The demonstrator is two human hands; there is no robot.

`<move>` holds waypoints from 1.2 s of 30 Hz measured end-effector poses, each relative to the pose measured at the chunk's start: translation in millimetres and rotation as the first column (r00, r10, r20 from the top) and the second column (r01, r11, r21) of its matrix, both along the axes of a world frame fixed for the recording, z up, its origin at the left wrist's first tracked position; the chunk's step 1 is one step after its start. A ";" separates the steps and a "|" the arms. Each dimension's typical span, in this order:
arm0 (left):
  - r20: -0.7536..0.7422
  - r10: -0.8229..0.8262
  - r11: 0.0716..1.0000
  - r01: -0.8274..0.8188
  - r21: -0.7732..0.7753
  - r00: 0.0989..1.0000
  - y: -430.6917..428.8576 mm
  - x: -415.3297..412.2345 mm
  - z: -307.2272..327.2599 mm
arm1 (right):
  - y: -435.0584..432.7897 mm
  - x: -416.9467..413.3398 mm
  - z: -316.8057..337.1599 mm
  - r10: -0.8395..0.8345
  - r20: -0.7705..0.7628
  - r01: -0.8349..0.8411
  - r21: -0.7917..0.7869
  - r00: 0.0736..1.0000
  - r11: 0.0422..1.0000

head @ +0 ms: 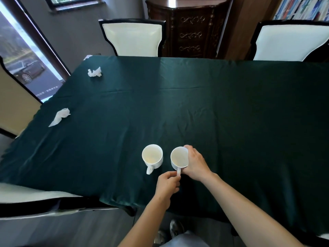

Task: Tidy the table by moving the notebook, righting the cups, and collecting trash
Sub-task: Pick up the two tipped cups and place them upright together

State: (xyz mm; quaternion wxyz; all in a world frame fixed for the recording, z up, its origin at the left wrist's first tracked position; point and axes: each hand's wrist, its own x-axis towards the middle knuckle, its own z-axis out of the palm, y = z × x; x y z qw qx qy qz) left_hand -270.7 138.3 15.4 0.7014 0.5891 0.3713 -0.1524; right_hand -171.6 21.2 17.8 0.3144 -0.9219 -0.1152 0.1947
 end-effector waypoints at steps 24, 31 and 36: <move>0.153 0.232 0.936 -0.263 0.234 0.961 84.2 -38.3 -21.2 | 25.5 -93.0 -40.4 -0.532 -0.217 0.567 0.453 0.818 0.688; 0.150 0.122 0.972 -0.149 0.184 0.981 98.1 -26.2 -27.0 | 44.3 -96.7 -47.1 -0.573 -0.303 0.645 0.450 0.761 0.618; 0.146 0.013 0.993 -0.030 0.114 0.989 104.8 -17.3 -26.1 | 58.5 -92.1 -49.5 -0.640 -0.360 0.729 0.433 0.679 0.530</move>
